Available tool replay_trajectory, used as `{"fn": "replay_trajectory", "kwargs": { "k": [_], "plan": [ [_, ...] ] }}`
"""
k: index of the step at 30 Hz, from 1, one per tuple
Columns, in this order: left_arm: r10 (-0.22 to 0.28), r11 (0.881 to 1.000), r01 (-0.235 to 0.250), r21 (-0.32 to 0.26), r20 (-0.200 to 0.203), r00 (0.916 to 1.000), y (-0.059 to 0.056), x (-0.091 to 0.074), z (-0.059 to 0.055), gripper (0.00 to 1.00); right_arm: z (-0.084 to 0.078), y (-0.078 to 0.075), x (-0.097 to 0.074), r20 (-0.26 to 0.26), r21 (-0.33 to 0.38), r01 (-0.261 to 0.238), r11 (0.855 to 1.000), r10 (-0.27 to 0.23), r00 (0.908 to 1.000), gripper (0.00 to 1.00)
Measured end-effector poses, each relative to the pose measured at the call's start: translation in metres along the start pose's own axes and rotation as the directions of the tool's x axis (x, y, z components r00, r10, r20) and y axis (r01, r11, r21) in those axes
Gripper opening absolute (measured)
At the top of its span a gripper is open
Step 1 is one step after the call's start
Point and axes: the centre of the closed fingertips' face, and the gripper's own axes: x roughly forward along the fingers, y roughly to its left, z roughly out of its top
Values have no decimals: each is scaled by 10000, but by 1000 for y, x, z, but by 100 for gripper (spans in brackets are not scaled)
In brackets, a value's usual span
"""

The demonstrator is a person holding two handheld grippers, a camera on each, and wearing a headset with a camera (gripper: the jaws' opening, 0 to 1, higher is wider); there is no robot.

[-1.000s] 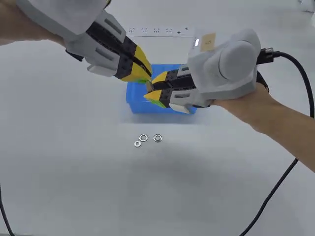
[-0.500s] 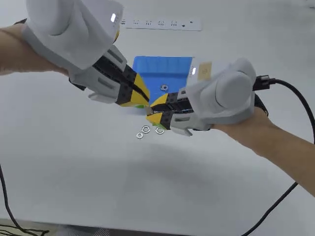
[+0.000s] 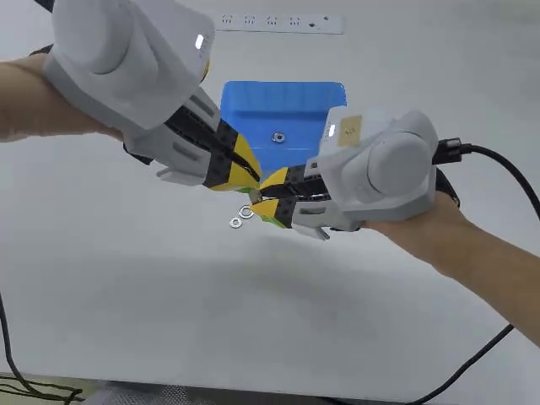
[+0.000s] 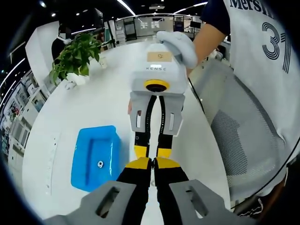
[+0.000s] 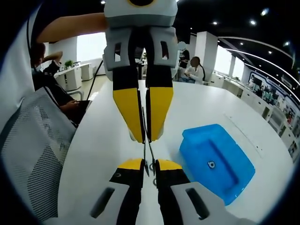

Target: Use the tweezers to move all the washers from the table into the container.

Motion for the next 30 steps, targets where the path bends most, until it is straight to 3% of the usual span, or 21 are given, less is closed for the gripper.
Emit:
{"fn": "replay_trajectory", "kwargs": {
  "k": [21, 30],
  "plan": [
    [-297, 9994, 297, -187, 10, 9996, 9, 15, -6, 6, -15, -8, 4, -228, 99, 56, 9999, -53, 9997, 11],
    [-386, 9987, 389, -317, 119, 9992, 11, 18, -1, 6, -18, -8, 6, -268, 247, 38, 9997, -31, 9996, 12]
  ]
}}
